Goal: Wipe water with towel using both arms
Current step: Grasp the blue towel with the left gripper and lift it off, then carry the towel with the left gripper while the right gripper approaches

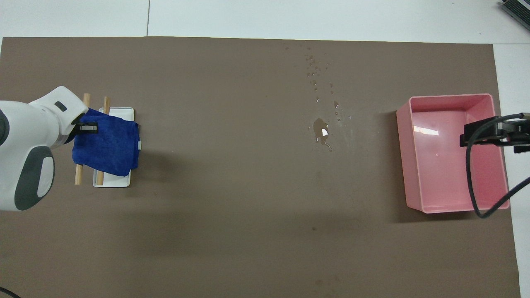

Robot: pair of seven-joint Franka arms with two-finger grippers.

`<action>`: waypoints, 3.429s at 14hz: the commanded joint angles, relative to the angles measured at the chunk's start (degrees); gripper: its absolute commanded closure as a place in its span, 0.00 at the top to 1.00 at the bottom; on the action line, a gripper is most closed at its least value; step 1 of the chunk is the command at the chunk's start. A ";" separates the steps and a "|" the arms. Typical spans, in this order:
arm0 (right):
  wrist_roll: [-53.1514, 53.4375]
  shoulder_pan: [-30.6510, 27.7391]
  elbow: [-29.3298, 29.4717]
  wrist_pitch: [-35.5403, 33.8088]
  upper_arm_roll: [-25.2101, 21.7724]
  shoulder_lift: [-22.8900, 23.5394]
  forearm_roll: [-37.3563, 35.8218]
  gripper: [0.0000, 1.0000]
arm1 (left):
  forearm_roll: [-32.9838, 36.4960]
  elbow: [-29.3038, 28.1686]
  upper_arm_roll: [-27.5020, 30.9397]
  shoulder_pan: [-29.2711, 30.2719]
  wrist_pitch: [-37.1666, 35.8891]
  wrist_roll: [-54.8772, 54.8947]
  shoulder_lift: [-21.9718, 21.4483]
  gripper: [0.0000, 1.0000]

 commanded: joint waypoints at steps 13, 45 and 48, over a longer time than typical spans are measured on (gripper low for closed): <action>-0.84 -0.57 -1.09 -0.36 0.09 -1.01 1.29 1.00 | -29.51 13.90 0.89 5.77 -19.22 -17.47 0.39 0.00; 85.19 19.38 -1.62 27.59 1.15 8.30 23.60 0.95 | -53.35 25.25 -18.88 -10.30 -12.12 -105.48 -3.83 0.00; 87.65 19.11 -3.11 26.89 1.15 8.39 28.36 0.96 | -53.35 24.98 -18.97 -12.23 -11.94 -106.71 -3.92 0.00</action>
